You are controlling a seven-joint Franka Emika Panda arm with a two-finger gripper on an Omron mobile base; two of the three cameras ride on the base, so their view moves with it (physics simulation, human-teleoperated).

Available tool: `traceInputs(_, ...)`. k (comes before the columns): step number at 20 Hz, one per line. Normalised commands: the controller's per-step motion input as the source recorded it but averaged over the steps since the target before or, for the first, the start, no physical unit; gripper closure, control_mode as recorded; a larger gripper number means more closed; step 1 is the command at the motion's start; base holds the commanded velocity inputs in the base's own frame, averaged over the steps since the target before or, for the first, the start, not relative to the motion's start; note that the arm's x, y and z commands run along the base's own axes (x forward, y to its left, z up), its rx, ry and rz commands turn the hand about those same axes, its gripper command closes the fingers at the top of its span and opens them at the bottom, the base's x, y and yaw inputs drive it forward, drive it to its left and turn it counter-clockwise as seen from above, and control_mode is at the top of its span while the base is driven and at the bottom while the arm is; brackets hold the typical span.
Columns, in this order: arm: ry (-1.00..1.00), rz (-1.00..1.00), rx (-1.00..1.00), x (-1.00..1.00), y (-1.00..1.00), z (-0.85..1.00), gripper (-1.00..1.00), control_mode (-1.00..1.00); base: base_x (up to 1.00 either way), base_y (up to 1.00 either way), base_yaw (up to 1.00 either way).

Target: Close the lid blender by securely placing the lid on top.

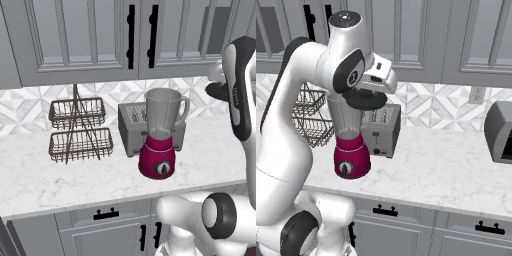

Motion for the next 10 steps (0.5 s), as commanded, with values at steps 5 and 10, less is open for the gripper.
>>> traceInputs(5,-0.12,0.06,0.05,0.00,0.53,0.02,1.00,-1.00,0.00,0.00,0.00)
traceInputs(10,-0.11,0.06,0.00,0.00,0.52,0.00,1.00,-1.00,0.00,0.00,0.00)
